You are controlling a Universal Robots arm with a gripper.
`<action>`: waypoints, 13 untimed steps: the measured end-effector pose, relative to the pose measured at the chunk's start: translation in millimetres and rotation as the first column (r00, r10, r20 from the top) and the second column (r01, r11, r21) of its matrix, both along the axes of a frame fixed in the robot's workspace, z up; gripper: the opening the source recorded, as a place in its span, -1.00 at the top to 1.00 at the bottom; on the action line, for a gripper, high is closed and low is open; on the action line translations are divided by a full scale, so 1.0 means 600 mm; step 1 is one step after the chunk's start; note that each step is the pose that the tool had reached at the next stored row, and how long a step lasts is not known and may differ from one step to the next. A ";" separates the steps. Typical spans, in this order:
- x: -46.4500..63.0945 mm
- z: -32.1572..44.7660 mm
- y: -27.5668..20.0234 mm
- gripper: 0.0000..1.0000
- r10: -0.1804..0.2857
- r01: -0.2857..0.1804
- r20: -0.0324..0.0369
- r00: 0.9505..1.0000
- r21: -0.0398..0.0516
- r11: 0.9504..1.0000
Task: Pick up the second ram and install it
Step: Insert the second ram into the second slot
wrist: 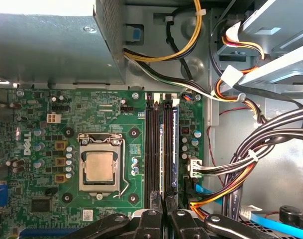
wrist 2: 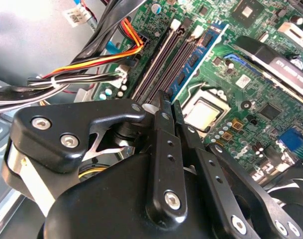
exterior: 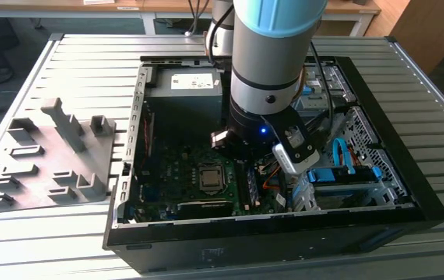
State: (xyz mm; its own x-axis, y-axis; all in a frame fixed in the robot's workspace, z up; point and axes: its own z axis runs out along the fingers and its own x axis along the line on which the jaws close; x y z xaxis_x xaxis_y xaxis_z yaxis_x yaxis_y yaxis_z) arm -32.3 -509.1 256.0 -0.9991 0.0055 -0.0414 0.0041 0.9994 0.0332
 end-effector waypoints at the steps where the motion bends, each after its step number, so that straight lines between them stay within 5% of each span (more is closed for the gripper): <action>1: 0.000 0.000 0.0000 0.73 0.000 0.000 0.000 1.000 0.000 1.000; 13: 0.000 -0.005 0.0000 0.73 0.000 0.000 0.000 1.000 0.000 1.000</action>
State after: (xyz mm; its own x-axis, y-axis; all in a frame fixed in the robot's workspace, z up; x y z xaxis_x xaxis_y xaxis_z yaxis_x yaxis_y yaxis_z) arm -32.3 -509.1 252.8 -0.9991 0.0055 -0.0414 0.0042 0.9994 0.0332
